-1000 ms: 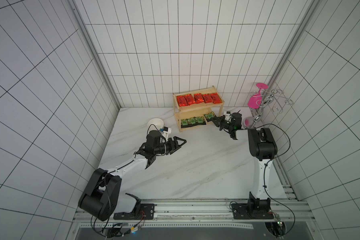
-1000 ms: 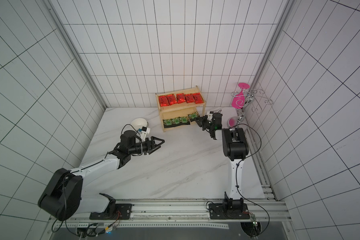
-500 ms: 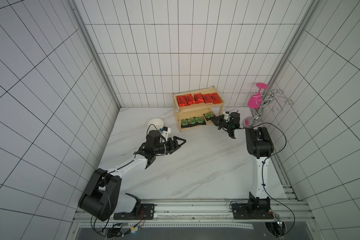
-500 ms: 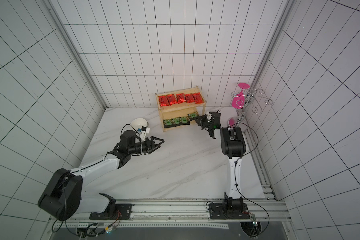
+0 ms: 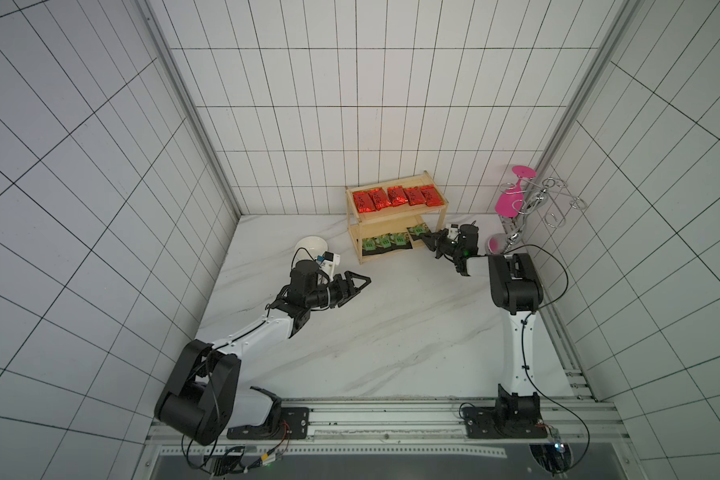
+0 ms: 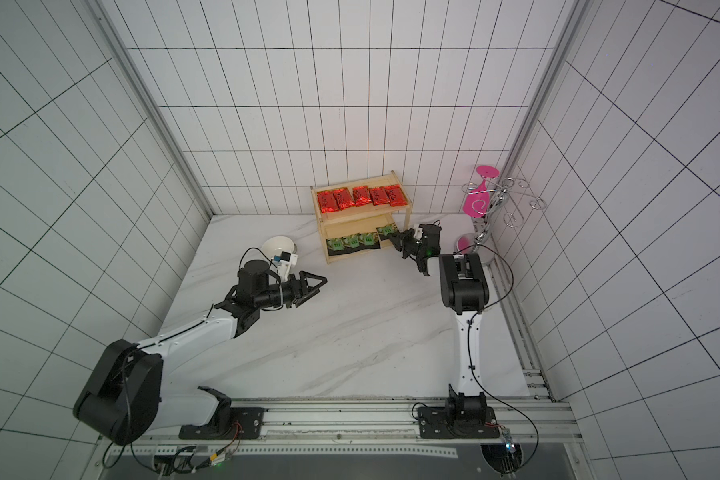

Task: Place the tea bags on the shelf by color
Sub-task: Place the tea bag on the shelf.

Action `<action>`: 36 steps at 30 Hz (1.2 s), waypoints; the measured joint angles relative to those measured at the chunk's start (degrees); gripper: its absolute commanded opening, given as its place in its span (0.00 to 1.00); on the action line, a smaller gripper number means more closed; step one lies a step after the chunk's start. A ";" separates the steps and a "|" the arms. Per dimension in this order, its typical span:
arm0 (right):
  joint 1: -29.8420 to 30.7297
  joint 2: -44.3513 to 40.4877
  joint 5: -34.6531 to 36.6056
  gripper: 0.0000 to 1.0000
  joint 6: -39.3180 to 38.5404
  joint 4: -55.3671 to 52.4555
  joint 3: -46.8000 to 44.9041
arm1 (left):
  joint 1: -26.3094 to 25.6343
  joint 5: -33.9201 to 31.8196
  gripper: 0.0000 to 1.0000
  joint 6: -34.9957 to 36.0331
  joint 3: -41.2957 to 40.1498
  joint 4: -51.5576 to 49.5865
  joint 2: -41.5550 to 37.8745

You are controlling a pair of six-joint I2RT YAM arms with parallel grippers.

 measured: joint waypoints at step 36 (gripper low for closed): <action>-0.07 -4.44 4.07 0.62 -8.52 -28.57 7.45 | 0.92 -0.24 0.77 -0.07 -0.22 -0.02 -2.36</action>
